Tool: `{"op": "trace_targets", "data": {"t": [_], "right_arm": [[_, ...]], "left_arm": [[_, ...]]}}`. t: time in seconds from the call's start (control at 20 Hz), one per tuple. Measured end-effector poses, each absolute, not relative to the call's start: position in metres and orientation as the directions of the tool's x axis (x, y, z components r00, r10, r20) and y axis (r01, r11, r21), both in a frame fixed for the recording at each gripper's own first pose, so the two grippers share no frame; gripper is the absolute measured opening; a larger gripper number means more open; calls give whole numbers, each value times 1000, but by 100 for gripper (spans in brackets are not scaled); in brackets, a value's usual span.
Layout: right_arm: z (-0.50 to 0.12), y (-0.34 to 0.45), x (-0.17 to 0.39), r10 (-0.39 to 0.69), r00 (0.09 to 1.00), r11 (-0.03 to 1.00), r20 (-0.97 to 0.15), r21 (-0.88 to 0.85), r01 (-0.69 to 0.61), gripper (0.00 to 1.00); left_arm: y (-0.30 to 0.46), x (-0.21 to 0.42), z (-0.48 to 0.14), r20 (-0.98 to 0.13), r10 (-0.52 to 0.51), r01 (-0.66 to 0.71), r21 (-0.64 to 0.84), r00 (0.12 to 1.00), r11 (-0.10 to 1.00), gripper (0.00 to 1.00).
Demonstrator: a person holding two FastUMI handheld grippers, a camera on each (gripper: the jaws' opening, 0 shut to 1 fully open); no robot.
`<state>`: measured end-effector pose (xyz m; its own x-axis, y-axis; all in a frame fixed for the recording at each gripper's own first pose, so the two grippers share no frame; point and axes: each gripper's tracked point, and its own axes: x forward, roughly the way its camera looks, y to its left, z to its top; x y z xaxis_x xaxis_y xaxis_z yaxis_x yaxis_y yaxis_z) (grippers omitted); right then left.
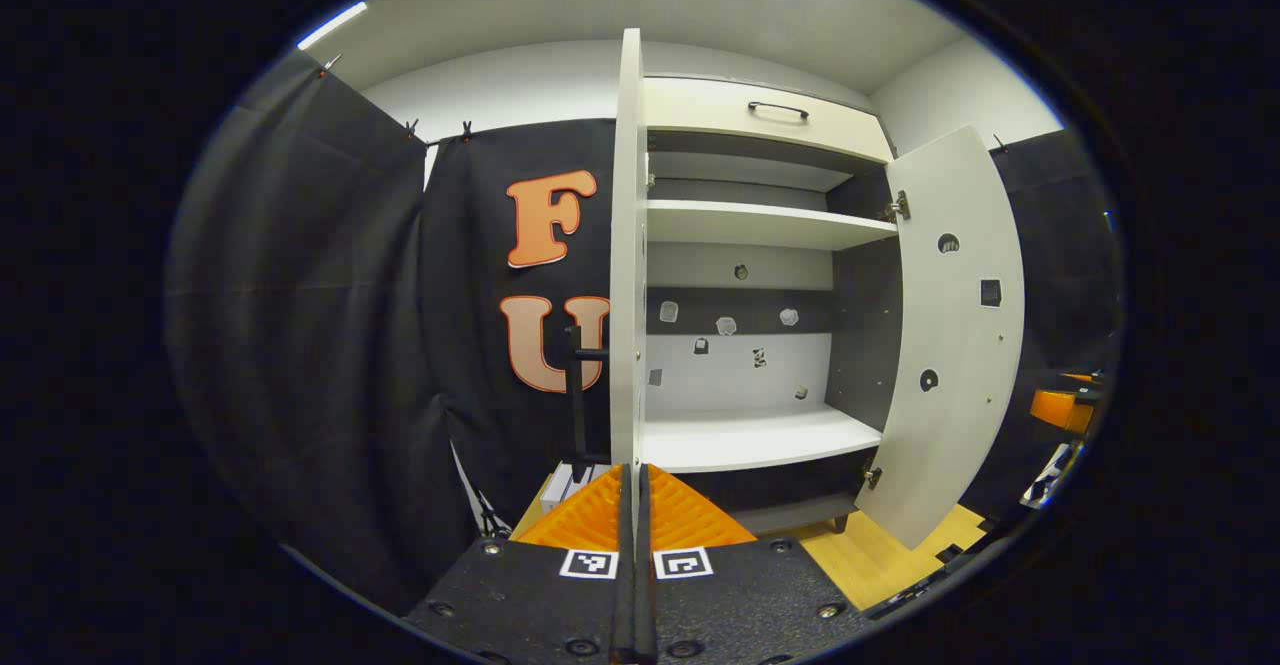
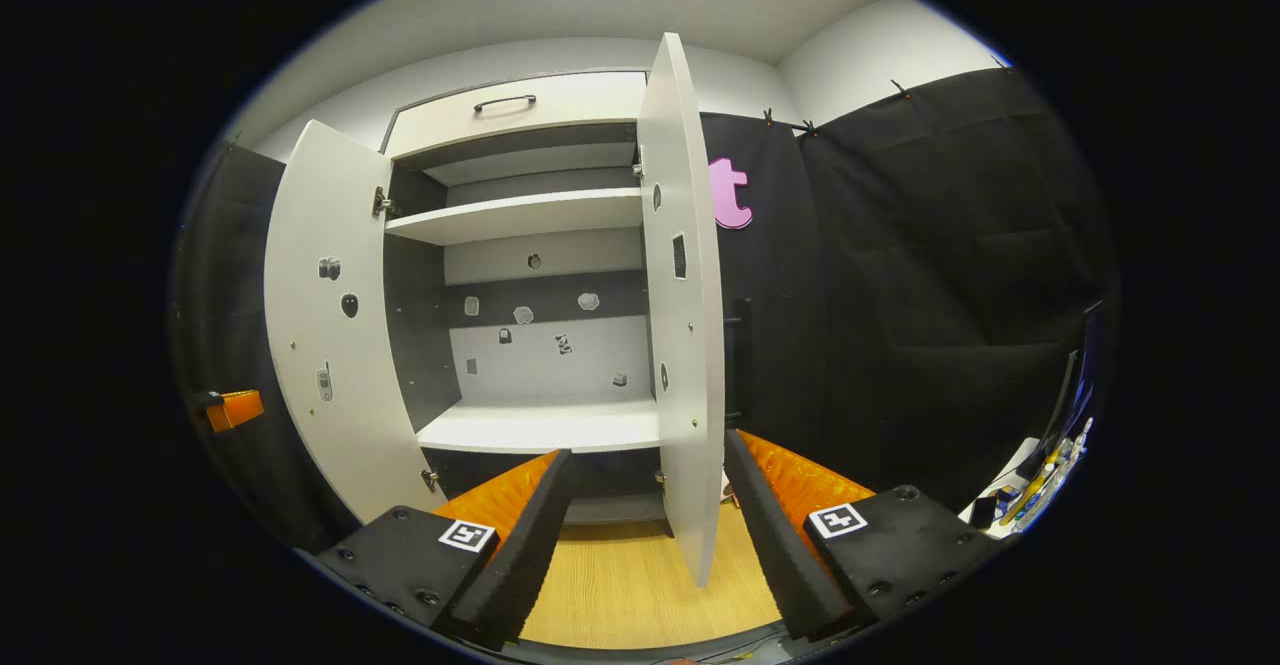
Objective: Open the right door of the double-door shoe cabinet with the right hand, and open the left door with the left hand.
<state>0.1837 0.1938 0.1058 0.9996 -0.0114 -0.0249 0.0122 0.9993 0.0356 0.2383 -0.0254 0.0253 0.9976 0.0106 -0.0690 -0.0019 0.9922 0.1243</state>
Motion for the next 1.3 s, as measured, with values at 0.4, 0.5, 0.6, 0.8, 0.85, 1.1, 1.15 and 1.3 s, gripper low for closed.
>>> {"op": "trace_targets", "data": {"t": [0.4, 0.5, 0.6, 0.8, 0.85, 1.1, 1.15, 1.3], "right_arm": [[114, 186, 182, -23, 1000, 999, -7, 24, 23, 98], [115, 185, 179, -21, 1000, 1000, -6, 20, 21, 98], [117, 187, 177, -23, 1000, 1000, 1, 7, 23, 98], [120, 188, 174, -26, 1000, 1000, 13, -8, 26, 98], [120, 188, 172, -26, 1000, 1000, 13, -7, 26, 98], [119, 189, 169, -30, 999, 1000, 10, 1, 30, 98], [119, 190, 168, -29, 1000, 1000, 10, 1, 29, 98], [119, 192, 166, -28, 1000, 1000, 11, 1, 28, 98]], "left_arm": [[-34, 229, 39, -20, 40, -37, 115, 999, 993, 13], [-35, 228, 39, -22, 37, -34, 123, 999, 992, 20], [-38, 229, 39, -24, 28, -25, 116, 999, 993, 23], [-38, 225, 35, -45, 37, -32, 111, 998, 993, 44], [-38, 226, 33, -49, 38, -32, 111, 998, 993, 54], [-34, 227, 37, -36, 52, -47, 115, 998, 992, 66], [-32, 227, 39, -28, 58, -54, 118, 998, 991, 76], [-25, 226, 45, -3, 85, -84, 136, 996, 987, 98]]}}
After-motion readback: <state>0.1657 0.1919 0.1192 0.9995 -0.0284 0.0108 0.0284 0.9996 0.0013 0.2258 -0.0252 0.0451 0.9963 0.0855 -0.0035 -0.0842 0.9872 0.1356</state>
